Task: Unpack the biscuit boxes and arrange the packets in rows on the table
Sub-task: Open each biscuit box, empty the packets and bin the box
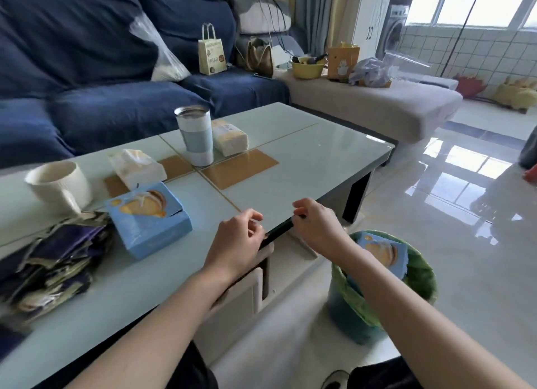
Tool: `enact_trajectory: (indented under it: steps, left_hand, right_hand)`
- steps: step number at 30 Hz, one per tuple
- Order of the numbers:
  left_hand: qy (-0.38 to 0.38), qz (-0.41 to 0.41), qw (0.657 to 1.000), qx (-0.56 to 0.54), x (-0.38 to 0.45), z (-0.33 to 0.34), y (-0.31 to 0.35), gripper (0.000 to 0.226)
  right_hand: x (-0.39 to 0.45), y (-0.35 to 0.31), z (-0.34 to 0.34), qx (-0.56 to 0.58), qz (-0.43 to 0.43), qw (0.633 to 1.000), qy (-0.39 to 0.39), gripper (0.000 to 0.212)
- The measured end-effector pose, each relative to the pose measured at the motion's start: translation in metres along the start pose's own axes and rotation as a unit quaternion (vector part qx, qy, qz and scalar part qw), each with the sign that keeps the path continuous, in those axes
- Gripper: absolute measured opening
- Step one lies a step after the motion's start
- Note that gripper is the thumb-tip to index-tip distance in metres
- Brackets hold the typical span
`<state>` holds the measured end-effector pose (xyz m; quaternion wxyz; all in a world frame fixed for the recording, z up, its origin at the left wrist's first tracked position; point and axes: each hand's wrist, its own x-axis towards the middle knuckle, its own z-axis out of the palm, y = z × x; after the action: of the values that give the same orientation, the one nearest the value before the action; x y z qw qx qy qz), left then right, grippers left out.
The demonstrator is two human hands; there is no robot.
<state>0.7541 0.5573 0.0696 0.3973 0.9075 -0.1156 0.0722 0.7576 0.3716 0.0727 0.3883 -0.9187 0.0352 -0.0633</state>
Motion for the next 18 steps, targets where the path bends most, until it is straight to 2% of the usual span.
enact_trajectory:
  steps: [5,10,18]
  left_hand:
    - [0.082,-0.021,0.996,0.01,-0.012,-0.057,-0.031,0.03]
    - [0.168,-0.06,0.984,0.029,-0.02,-0.099,-0.062,0.026]
    - [0.197,-0.202,0.955,0.096,-0.025,-0.126,-0.102,0.026]
  right_hand:
    - [0.008,-0.055,0.034,-0.019,-0.082,0.995,-0.052,0.036]
    - [0.014,-0.099,0.067,-0.025,-0.111,0.988,-0.106,0.035]
    - [0.031,-0.142,0.107,-0.029,-0.071,0.983,-0.164,0.041]
